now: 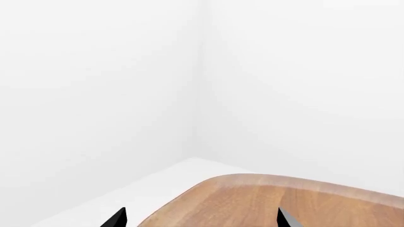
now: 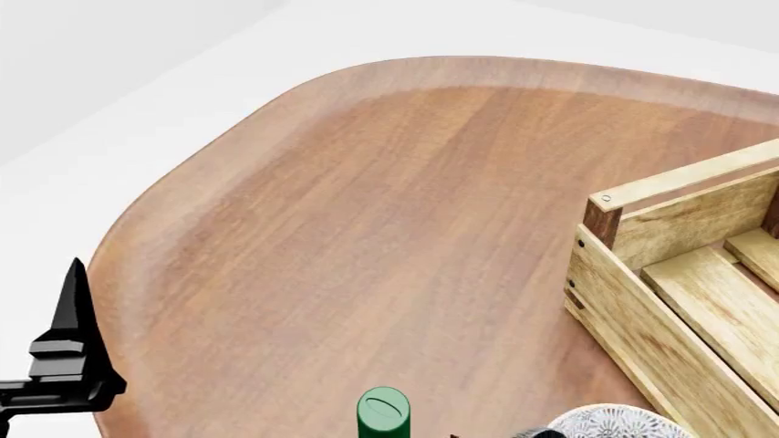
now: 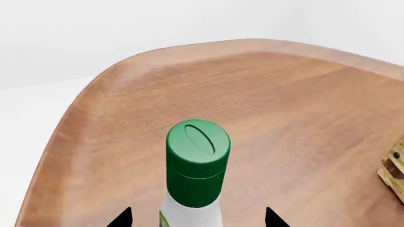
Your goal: Pick up the salad dressing and put it in the tray.
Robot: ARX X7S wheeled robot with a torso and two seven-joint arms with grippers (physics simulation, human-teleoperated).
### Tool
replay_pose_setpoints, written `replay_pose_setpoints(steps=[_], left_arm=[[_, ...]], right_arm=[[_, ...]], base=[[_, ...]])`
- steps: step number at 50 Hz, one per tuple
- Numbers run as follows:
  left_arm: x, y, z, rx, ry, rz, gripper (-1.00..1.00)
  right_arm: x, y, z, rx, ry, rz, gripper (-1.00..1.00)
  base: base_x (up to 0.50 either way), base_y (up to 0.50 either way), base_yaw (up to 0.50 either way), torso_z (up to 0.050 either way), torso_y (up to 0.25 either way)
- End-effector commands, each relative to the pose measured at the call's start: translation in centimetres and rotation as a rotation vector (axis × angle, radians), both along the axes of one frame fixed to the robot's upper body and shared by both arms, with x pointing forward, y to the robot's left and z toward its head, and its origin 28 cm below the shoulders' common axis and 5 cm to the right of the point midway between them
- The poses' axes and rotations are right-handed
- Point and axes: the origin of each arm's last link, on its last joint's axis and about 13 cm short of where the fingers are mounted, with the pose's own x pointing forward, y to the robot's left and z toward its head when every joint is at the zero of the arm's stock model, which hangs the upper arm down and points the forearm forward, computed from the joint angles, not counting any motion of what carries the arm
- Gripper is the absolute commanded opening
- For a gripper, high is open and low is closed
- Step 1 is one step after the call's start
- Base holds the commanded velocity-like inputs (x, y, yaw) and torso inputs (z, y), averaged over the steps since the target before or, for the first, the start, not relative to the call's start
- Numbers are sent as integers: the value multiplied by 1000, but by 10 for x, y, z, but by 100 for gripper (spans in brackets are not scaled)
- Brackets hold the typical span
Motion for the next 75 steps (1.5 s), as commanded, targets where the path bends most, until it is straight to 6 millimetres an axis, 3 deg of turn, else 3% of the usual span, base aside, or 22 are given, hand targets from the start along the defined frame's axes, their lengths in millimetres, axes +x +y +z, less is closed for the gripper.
replay_pose_setpoints(steps=[1,22,48,49,63,75], left_arm=[[0,0,0,0,1,-1,100],[-1,0,1,0,-1,-2,100],[0,1,1,1,-1,-1,100],[0,1,1,1,-1,-1,100],[0,1,0,1,0,1,100],[-1,1,0,-1,0,2,100]], right_arm=[[14,1,-11,21,15,-56,100],[22,13,-13,11,13,-6,100],[37,21,-32,0,67,3,100],[37,21,-33,-3,65,2,-100],[32,18,-18,-8,-16,-22,-100],[26,9,18,43,-103,-83,-100]], base=[[0,0,0,0,0],[0,0,0,0,0],[0,0,0,0,0],[0,0,0,0,0],[0,0,0,0,0],[0,0,0,0,0]])
